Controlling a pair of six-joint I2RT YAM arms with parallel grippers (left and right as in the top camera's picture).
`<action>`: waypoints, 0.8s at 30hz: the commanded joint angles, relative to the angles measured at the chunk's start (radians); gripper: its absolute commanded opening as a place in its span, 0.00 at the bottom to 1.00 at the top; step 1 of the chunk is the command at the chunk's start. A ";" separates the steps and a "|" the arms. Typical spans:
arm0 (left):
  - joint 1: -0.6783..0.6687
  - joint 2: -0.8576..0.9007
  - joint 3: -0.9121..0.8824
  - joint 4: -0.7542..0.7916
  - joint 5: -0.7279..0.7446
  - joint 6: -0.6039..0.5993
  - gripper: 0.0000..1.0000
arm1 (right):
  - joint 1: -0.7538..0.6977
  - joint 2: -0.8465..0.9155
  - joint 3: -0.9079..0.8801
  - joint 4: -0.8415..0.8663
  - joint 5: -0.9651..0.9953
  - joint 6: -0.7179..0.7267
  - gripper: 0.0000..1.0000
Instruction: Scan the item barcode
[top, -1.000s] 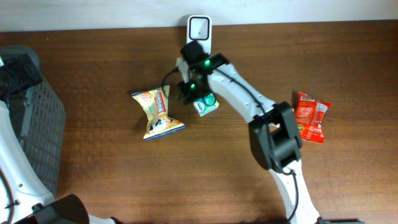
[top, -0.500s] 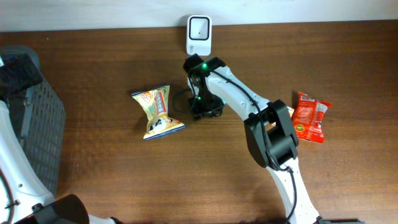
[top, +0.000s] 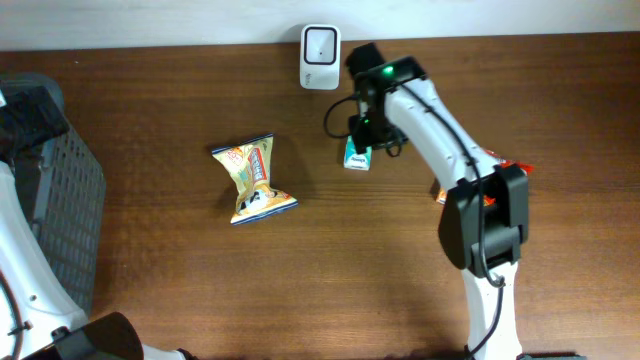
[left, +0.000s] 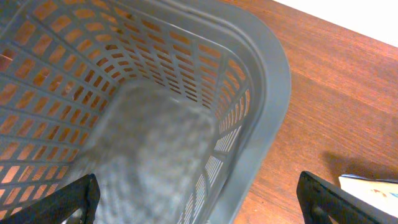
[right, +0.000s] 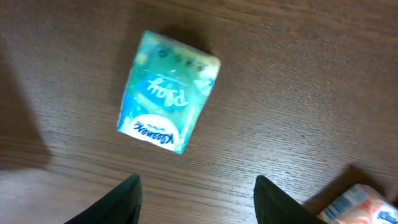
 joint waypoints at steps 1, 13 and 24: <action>0.003 -0.003 0.000 0.000 0.000 0.015 0.99 | -0.092 0.006 0.008 0.020 -0.290 -0.034 0.56; 0.003 -0.003 0.000 0.001 0.000 0.015 0.99 | -0.130 0.086 -0.138 0.168 -0.455 0.021 0.41; 0.003 -0.003 0.000 0.000 -0.001 0.015 0.99 | -0.131 0.088 -0.247 0.296 -0.440 0.069 0.33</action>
